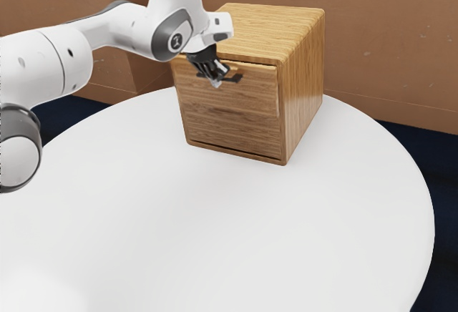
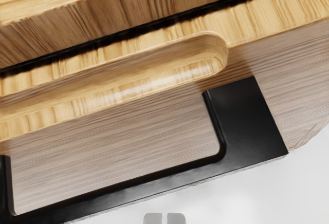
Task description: Push the drawer handle with one arm to close the drawer
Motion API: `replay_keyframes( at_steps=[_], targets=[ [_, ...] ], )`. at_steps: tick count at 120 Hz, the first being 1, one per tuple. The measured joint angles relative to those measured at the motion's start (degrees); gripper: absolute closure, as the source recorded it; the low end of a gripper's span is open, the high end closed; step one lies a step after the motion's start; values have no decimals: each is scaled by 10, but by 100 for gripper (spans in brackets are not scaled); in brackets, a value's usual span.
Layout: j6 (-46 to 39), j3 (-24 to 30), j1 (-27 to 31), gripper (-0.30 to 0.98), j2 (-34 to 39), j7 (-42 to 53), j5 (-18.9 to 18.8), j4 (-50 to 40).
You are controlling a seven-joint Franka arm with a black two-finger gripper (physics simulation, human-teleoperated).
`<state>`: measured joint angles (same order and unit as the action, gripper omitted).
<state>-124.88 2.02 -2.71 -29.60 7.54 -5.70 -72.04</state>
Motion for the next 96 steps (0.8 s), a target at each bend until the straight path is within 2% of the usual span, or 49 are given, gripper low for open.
replay_keyframes(
  at_steps=[25, 39, 51, 59, 66, 82, 96],
  targets=[
    [-23, -1, 2, 79, -17, 13, 6, 27],
    [-59, -50, -28, 79, 112, 15, 92, -205],
    [-70, -62, -34, 79, 260, -5, 124, -376],
    [-12, -59, -23, 78, 360, -42, 104, -412],
    [65, -43, 5, 67, 400, -74, 91, -384],
    [190, -3, 46, 38, 417, -133, 46, -356],
    [248, 41, 64, 22, 421, -174, 28, -366]
  ],
)
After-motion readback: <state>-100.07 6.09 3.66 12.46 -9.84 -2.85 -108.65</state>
